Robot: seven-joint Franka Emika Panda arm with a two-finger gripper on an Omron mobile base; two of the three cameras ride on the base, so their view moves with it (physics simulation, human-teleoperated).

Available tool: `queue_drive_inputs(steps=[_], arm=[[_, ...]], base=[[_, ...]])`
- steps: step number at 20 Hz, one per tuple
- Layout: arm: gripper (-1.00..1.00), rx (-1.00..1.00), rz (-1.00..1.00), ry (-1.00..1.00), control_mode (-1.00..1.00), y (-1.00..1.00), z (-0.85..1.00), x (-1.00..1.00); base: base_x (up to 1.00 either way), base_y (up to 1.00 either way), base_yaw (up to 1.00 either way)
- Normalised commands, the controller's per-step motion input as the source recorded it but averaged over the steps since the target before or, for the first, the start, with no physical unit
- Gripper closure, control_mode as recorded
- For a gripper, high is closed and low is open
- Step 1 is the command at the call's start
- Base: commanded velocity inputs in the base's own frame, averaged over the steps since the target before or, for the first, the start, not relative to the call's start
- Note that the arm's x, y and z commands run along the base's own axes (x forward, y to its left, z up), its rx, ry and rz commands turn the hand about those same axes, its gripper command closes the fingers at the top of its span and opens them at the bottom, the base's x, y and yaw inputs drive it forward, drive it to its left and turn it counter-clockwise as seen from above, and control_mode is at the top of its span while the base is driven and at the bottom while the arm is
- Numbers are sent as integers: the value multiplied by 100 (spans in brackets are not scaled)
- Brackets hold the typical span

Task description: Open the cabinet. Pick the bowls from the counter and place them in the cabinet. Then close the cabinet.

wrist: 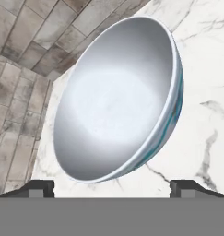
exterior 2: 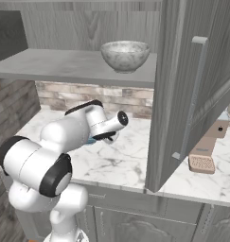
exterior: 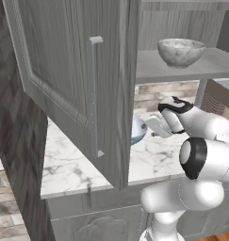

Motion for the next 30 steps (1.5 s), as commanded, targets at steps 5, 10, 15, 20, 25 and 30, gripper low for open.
queue_drive_inputs(steps=[5, 10, 15, 20, 25, 30], arm=[[-100, 0, 0, 0, -100, 0, -28, 20], [-100, -1, 0, 1, -100, 0, -27, 17], [-100, -1, 0, 0, -100, 0, -18, 17], [-100, 0, 0, 0, -100, 0, -14, 19], [-100, 0, 0, 0, -100, 2, -17, 22], [100, -2, 0, 1, -100, 20, -22, 16]], base=[[0, 0, 0], [0, 0, 0], [0, 0, 0], [0, 0, 0], [0, 0, 0], [0, 0, 0]])
